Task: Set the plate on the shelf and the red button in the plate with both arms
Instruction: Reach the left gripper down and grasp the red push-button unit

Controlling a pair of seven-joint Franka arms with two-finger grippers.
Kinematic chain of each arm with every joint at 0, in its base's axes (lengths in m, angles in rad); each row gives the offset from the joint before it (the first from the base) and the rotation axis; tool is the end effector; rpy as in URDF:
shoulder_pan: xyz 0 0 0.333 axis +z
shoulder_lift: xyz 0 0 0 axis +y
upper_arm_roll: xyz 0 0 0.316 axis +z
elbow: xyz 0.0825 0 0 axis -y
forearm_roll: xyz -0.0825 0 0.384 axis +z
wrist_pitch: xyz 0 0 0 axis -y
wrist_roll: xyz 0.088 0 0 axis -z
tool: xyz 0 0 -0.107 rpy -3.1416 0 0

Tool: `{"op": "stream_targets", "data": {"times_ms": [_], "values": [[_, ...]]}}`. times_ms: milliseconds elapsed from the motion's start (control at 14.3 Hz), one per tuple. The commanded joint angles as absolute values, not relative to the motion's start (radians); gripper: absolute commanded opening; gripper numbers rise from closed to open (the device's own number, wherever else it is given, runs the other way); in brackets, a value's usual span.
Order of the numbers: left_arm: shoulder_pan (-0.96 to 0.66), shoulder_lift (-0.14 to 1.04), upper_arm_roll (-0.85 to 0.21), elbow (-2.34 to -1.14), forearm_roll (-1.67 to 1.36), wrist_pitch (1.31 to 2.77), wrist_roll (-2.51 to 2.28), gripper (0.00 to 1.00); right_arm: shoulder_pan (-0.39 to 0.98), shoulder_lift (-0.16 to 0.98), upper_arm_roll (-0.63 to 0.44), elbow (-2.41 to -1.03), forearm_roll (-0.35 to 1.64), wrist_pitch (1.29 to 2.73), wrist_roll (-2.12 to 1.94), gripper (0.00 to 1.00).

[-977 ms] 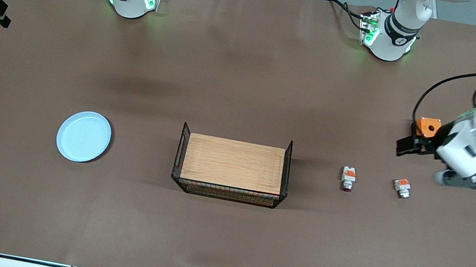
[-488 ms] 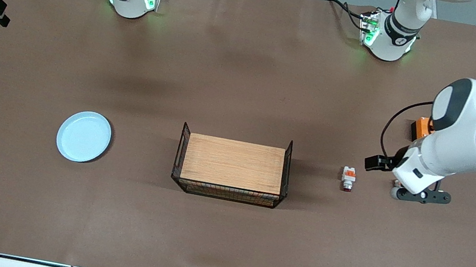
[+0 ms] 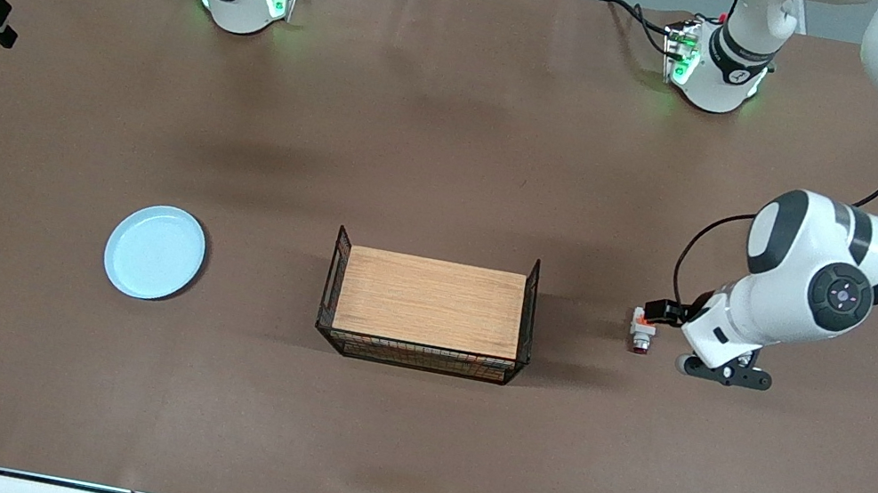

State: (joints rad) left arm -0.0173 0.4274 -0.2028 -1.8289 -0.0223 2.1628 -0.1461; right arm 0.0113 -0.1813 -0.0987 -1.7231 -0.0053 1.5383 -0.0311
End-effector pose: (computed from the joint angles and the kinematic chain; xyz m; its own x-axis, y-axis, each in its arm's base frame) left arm 0.6198 -0.1311 0.2975 0.9937 -0.0507 -0.1002 -0.0420 -0.9953 0.0871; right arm 0.4912 -0.0484 0.6445 0.9985 -0.0548 -0.0040 -0.0548 -0.9984 -0.0126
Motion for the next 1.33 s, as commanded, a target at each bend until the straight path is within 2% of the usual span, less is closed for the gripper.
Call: {"op": "stream_targets", "data": {"times_ms": [0, 349, 1256], "values": [[-0.023, 0.494, -0.204, -1.824, -0.017, 2.236, -0.132, 0.99, -0.003, -0.21, -0.092, -1.746, 0.005, 1.528, -0.046, 1.0], [-0.034, 0.543, -0.204, -1.827, -0.017, 2.272, -0.135, 0.99, -0.003, -0.209, -0.091, -1.746, -0.006, 1.522, -0.049, 1.0], [-0.031, 0.557, -0.201, -1.983, 0.028, 2.482, -0.137, 0.99, 0.008, -0.207, -0.084, -1.744, -0.005, 1.516, -0.046, 1.0]]}}
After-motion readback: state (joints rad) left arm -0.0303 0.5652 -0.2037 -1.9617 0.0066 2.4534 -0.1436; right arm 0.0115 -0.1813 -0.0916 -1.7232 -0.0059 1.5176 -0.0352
